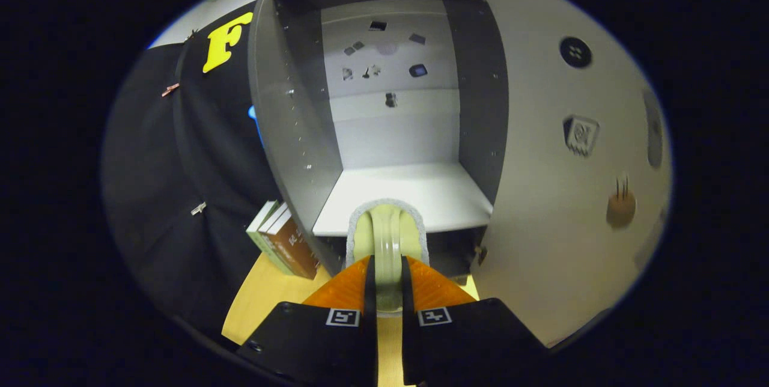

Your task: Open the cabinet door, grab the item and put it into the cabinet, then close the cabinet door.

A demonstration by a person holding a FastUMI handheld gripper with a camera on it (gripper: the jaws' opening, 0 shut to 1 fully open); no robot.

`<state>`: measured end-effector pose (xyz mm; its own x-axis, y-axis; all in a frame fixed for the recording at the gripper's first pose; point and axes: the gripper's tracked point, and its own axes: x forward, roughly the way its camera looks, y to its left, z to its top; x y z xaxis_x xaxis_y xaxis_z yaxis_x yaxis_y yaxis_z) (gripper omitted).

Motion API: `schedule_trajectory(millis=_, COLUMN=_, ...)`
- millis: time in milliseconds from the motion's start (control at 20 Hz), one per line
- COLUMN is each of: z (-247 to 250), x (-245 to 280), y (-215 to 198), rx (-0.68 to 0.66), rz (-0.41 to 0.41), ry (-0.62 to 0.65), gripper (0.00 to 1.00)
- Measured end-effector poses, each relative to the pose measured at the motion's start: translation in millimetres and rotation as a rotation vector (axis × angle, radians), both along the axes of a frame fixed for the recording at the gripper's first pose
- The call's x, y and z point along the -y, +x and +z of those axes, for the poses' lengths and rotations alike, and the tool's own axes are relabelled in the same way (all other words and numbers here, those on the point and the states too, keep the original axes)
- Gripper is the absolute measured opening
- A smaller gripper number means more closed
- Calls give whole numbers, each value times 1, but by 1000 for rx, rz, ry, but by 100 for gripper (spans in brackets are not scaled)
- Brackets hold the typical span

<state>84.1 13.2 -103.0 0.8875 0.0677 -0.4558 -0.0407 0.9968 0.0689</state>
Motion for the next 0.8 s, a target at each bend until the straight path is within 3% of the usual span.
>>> schedule_trajectory(millis=400, z=-24, x=11, y=126, rx=-47, rz=-65, ry=-53, gripper=20)
schedule_trajectory(millis=800, z=-73, x=23, y=200, rx=-129, rz=-103, ry=2, gripper=20)
